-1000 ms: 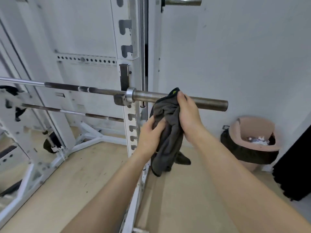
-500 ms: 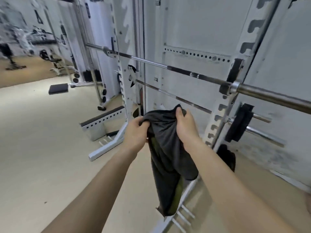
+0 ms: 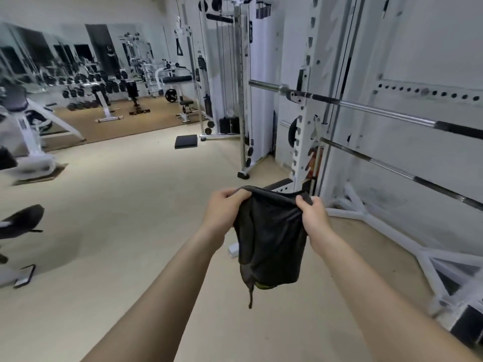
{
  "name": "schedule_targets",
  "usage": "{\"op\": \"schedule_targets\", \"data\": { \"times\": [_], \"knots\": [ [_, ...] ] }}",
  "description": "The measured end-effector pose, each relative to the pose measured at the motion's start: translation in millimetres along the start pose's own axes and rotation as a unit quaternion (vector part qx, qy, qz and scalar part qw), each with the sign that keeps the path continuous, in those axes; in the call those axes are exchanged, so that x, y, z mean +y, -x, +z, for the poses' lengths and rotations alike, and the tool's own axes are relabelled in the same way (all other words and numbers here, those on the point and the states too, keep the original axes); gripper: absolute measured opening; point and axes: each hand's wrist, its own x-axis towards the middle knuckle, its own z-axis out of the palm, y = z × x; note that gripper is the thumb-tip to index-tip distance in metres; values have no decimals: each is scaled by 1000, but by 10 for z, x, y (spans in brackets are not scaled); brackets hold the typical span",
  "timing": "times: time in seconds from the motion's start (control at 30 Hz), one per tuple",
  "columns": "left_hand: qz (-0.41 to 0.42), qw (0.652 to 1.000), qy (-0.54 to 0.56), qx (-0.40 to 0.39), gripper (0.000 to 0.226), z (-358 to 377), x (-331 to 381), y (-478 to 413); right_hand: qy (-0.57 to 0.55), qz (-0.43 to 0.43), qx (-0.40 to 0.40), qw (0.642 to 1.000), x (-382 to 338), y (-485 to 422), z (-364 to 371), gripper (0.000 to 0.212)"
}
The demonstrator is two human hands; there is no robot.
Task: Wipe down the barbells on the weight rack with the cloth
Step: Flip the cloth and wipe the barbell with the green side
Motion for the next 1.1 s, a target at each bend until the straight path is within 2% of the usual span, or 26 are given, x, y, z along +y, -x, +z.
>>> {"op": "schedule_targets", "data": {
  "times": [0.07, 0.23, 0.4, 0.5, 0.63, 0.73, 0.8, 0.83, 0.93, 0.97, 1.1],
  "knots": [
    [5, 1000, 17, 2, 20, -306, 87, -365, -23, 9, -22, 999, 13, -220, 351, 31],
    [17, 999, 52, -2, 18, -755, 201, -1478, -44, -28, -69, 996, 99, -843, 1130, 24],
    [25, 996, 80, 6, 13, -988, 323, -2870, -46, -54, -98, 993, 105, -1867, 1827, 52],
    [24, 996, 86, 10, 13, -1195, 458, -3777, -60, -23, -129, 989, 1, -2572, 2205, 54],
    [7, 993, 111, 26, 10, -1524, 688, -4880, 52, 9, -229, 972, -132, -3414, 2670, 25],
    [-6, 986, 166, 36, 13, -1867, 869, -5668, 130, 48, -266, 954, -48, -3991, 3007, 18],
    [-6, 987, 155, 32, 12, -2091, 897, -6192, 143, 63, -247, 956, -9, -4426, 3244, 18],
    [-9, 989, 146, 24, 11, -2199, 882, -6451, 147, 60, -229, 960, 0, -4663, 3381, 25],
    [-28, 987, 156, 27, 12, -2554, 812, -7256, 178, 48, -177, 967, 59, -5502, 3777, 76],
    [-36, 986, 161, 31, 13, -2680, 795, -7546, 192, 37, -155, 968, -25, -5703, 3916, 81],
    [-46, 981, 188, 17, 15, -3167, 706, -8730, 251, 55, -96, 962, -276, -6377, 4416, 40]
  ]
}}
